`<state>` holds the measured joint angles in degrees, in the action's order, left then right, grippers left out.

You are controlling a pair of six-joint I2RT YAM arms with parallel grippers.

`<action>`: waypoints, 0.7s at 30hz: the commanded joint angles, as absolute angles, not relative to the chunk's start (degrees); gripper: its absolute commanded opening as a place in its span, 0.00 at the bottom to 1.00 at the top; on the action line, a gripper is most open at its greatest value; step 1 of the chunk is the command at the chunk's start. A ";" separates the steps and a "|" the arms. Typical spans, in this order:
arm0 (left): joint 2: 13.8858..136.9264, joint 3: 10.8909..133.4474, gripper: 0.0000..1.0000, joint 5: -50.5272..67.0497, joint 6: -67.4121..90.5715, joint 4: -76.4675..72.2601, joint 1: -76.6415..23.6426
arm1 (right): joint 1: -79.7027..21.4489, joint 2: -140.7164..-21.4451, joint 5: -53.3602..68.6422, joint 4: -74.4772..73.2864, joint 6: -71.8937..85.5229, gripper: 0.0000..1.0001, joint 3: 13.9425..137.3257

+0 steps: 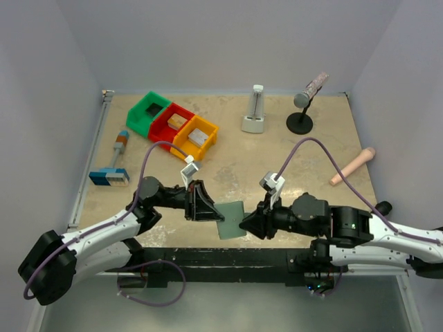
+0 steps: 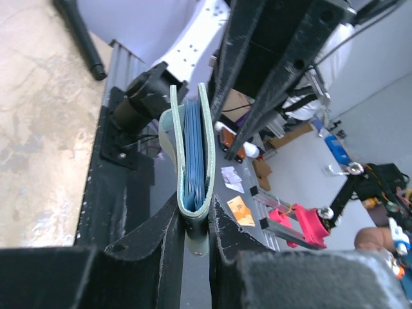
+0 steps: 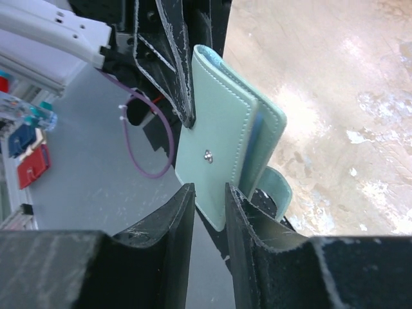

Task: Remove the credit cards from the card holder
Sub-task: Open the card holder at the center of the board.

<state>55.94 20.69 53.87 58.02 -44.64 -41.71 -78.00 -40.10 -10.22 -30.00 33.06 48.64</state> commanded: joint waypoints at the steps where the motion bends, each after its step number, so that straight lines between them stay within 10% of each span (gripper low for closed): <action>1: 57.38 19.08 0.00 60.64 65.02 -65.79 -41.84 | -77.61 -37.27 -9.94 -27.25 33.92 0.32 47.38; 6: 65.73 19.24 0.00 62.22 77.93 -89.08 -41.75 | -77.61 -35.60 -8.97 -25.40 34.63 0.36 45.97; 21: 62.32 19.86 0.00 62.05 77.08 -89.21 -41.92 | -77.43 -30.85 -9.32 -22.33 37.09 0.55 43.42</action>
<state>64.36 18.90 61.41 76.31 -69.82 -41.69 -77.67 -32.23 -8.25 -25.43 35.88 43.75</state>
